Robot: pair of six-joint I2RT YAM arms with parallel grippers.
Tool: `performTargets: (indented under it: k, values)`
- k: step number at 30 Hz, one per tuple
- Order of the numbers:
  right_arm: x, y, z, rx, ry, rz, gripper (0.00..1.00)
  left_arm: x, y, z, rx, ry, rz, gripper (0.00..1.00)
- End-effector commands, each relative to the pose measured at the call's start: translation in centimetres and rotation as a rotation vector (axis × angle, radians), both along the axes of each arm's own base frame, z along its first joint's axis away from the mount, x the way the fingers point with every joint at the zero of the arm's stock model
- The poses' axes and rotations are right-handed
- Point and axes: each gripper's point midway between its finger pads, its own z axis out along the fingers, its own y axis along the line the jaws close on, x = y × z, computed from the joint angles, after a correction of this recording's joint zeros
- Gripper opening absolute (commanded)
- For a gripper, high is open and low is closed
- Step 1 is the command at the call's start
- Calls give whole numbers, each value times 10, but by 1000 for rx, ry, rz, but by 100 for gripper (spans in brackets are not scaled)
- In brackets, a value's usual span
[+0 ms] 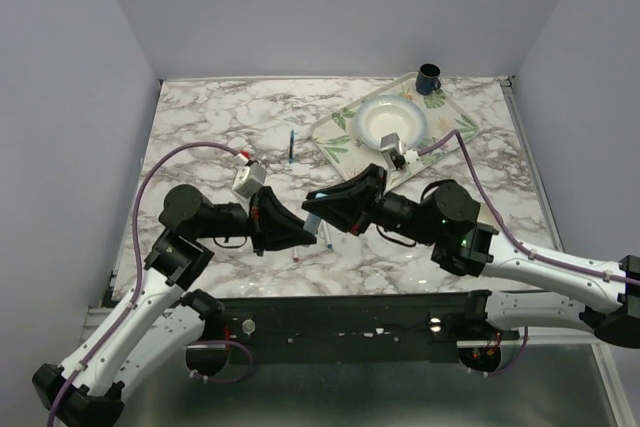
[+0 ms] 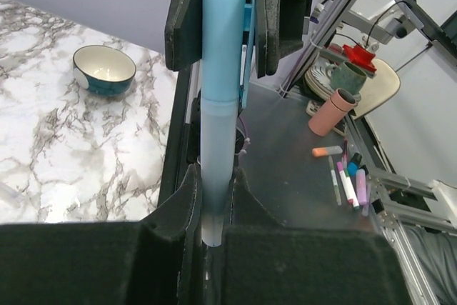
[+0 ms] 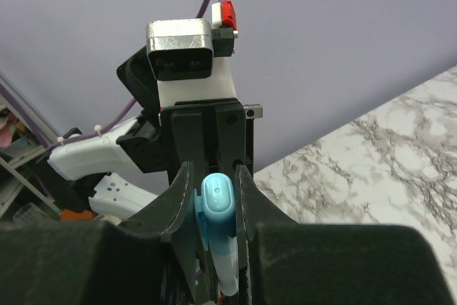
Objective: Insert the pens into the pen caps
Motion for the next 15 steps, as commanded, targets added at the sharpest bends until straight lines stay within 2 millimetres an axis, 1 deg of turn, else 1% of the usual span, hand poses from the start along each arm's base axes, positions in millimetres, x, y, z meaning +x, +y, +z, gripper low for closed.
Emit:
performTargets:
  k: [1, 2, 3, 4, 5, 6, 7, 8, 9, 10, 11, 12, 13, 14, 15]
  values:
    - [-89, 0, -180, -522, 318, 381, 1, 49, 9, 105, -221, -276, 286, 0]
    - [-89, 0, -182, -528, 318, 378, 1, 52, 6, 101, -200, -260, 271, 0]
    - [-89, 0, -182, -529, 312, 372, 1, 54, 5, 102, -195, -255, 266, 0]
    - [-86, 0, -181, -529, 304, 352, 1, 52, 4, 106, -197, -250, 253, 0]
    - [-82, -1, -182, -539, 303, 329, 1, 55, 1, 102, -185, -230, 242, 0]
    - [-77, -2, -178, -539, 301, 296, 1, 52, -1, 99, -175, -216, 215, 0]
    - [-66, -2, -162, -515, 287, 231, 1, 53, -3, 92, -162, -190, 206, 0]
    - [-59, -6, -158, -524, 293, 186, 6, 54, -5, 84, -146, -154, 201, 0]
    - [-51, -6, -146, -504, 288, 139, 12, 54, -5, 77, -136, -140, 201, 0]
    - [-36, -8, -115, -441, 260, 52, 16, 55, -5, 62, -116, -110, 202, 0]
    - [-28, -11, -102, -430, 249, 9, 22, 51, -3, 56, -108, -107, 201, 0]
    - [-20, -13, -86, -406, 231, -36, 30, 50, -2, 49, -97, -99, 204, 0]
    - [-6, -18, -70, -380, 210, -118, 39, 51, 0, 40, -81, -83, 221, 0]
    - [1, -23, -39, -330, 188, -158, 48, 46, 3, 35, -69, -74, 227, 0]
    - [7, -28, -27, -307, 175, -196, 51, 46, 5, 31, -60, -74, 237, 0]
